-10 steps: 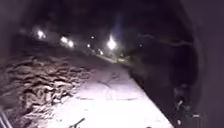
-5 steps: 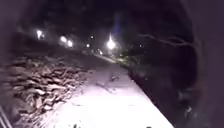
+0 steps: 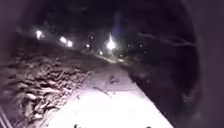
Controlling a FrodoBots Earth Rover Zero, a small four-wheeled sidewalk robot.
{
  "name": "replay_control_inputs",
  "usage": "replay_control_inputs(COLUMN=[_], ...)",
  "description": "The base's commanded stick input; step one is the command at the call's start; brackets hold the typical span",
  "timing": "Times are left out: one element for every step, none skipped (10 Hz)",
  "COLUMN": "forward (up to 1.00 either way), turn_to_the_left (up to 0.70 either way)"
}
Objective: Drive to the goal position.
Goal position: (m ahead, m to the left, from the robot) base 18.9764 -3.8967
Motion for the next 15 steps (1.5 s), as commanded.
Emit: replay_control_inputs(forward=[0.45, 0.45, 0.45, 0.45, 0.45, 0.45, 0.45, 0.45, 0.45, 0.45, 0.45, 0.45, 0.45, 0.45, 0.45], turn_to_the_left=[0.0, 0.0, 0.0, 0.0, 0.0, 0.0, 0.0, 0.0, 0.0, 0.0, 0.0, 0.0, 0.0, 0.0, 0.0])
